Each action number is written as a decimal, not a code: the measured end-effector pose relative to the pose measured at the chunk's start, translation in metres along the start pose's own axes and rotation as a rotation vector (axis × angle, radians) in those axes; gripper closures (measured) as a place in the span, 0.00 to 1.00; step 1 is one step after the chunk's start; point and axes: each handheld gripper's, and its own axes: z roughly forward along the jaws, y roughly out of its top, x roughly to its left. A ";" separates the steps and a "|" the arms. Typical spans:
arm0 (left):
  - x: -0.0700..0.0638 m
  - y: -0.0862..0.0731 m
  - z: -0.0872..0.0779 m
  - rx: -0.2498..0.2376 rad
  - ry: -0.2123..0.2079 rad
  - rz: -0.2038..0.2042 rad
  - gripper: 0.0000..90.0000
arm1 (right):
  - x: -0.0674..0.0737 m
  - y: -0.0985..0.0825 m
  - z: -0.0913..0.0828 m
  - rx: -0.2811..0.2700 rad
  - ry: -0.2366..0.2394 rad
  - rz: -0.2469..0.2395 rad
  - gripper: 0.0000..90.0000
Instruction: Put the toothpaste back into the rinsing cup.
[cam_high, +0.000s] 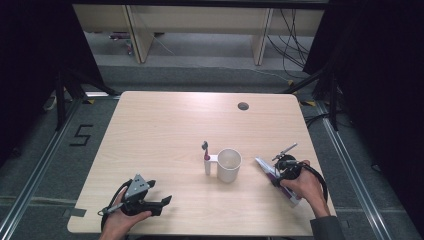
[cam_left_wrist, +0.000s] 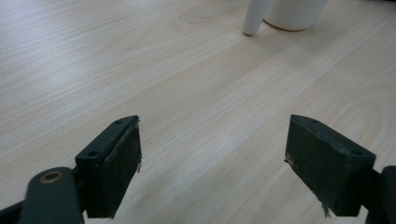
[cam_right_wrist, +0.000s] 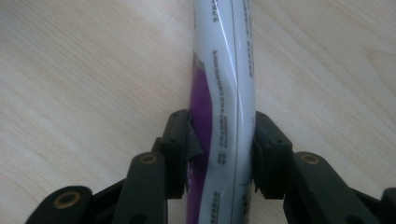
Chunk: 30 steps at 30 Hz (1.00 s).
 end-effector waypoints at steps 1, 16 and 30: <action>0.000 0.000 0.000 -0.003 0.002 -0.001 0.20 | 0.000 0.001 0.000 0.006 -0.002 -0.005 0.70; 0.000 0.000 0.002 -0.001 -0.005 0.004 0.20 | 0.003 0.009 0.000 0.074 0.030 -0.037 0.79; -0.001 0.001 0.002 -0.005 -0.003 0.004 0.20 | 0.006 0.016 0.003 0.109 0.034 -0.097 0.84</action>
